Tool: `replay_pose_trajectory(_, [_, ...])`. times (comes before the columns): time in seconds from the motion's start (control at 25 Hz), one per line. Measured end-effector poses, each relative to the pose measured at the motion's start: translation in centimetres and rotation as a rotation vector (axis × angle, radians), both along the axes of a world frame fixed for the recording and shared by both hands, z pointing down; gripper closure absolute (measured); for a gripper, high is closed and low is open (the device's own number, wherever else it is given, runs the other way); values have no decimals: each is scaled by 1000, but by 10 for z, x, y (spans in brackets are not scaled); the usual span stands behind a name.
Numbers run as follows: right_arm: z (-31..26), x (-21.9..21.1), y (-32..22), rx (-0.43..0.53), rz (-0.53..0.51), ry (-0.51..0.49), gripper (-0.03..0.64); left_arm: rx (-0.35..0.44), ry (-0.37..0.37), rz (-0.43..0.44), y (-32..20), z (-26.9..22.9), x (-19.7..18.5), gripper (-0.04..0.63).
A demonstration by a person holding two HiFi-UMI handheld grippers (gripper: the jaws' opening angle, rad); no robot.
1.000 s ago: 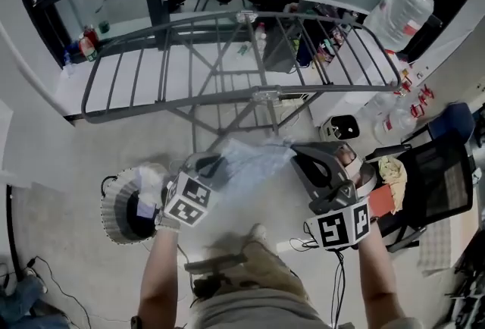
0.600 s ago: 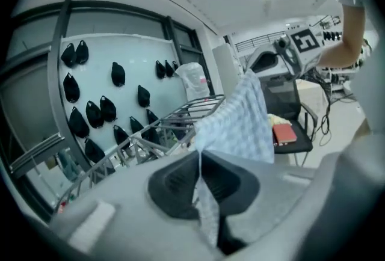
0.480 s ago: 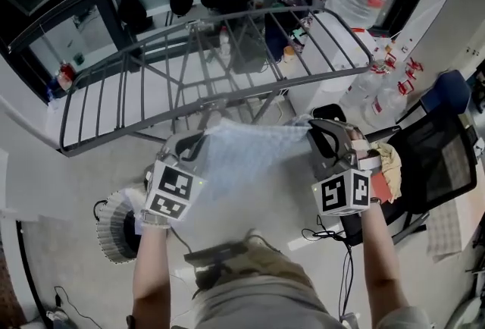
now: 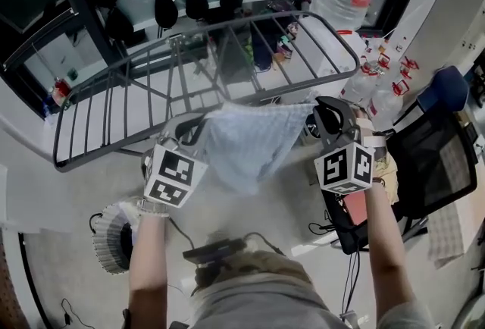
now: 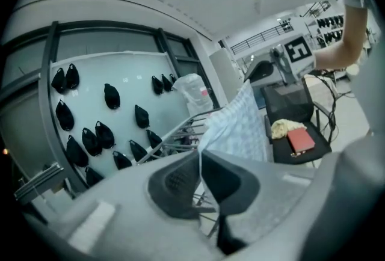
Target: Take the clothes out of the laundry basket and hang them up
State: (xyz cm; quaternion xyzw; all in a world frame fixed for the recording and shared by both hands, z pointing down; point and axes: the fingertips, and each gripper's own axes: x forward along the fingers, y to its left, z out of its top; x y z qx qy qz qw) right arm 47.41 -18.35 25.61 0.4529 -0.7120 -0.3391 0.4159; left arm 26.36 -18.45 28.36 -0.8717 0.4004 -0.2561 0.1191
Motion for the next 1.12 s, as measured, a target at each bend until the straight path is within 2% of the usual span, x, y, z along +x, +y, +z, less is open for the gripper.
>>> replay_pose_trajectory(0.28, [2,18,-53,12,50,-36,595,14,-1,0,-53,0,16,592])
replay_pose_trajectory(0.64, [2,23,-179,-54,101,-118,596,20,-25,-11,-182,-3,20,592])
replay_pose_trajectory(0.88, [17,9,-274,-135,108,-181,595,-41,-26,-27,-271,14,7,591])
replay_pose_trajectory(1.12, [37,-12,-360,-197,119,-191,595,-77,-43,-52,-351,26,-15,591])
